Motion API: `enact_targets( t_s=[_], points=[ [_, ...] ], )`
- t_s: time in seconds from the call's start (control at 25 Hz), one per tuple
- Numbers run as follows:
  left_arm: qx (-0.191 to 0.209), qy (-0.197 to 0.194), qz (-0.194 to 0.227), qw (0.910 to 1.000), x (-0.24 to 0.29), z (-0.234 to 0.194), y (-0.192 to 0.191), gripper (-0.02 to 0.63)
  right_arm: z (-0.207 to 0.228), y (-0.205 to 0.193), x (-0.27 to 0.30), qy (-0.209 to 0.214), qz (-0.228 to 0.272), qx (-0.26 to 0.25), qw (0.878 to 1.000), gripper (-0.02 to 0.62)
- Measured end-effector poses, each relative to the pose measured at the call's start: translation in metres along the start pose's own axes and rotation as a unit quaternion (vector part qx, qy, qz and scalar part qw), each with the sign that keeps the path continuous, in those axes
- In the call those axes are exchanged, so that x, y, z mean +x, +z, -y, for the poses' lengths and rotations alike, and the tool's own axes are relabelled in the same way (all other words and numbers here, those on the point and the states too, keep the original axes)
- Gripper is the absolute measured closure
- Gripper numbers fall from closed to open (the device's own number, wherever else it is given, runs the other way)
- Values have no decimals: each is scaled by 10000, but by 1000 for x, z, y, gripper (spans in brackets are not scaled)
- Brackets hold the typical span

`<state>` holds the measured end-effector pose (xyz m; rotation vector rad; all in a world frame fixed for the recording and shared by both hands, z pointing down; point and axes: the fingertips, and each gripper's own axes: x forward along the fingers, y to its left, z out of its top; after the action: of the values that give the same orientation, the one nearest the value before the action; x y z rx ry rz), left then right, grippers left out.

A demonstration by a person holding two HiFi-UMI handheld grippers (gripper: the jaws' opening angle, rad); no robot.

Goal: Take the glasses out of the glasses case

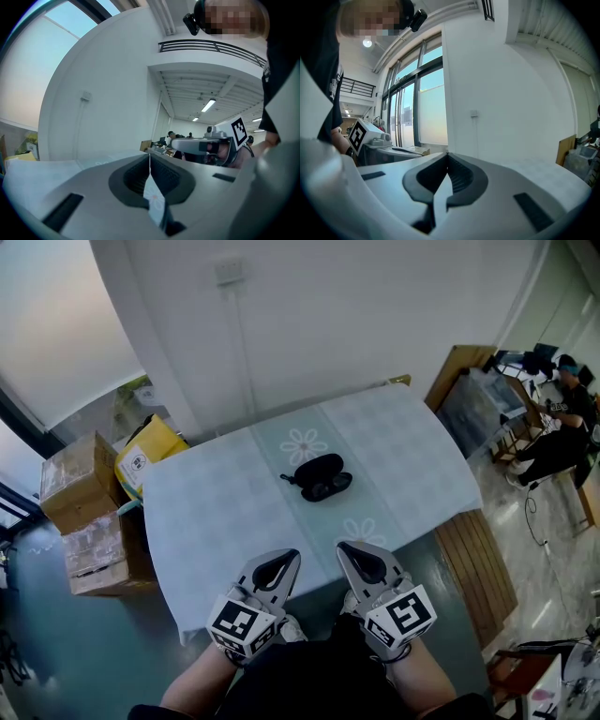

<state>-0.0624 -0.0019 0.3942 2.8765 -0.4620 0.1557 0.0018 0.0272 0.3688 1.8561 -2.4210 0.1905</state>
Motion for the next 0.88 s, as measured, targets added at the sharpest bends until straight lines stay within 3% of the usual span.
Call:
enact_targets(
  t_s=[0.4, 0.88],
  points=[
    [173, -157, -72, 9997, -13, 3, 0, 575, -8, 6, 3, -73, 80, -95, 9999, 572],
    [117, 83, -85, 9999, 3, 7, -3, 575, 18, 2, 10, 160, -4, -128, 9998, 572]
  ],
)
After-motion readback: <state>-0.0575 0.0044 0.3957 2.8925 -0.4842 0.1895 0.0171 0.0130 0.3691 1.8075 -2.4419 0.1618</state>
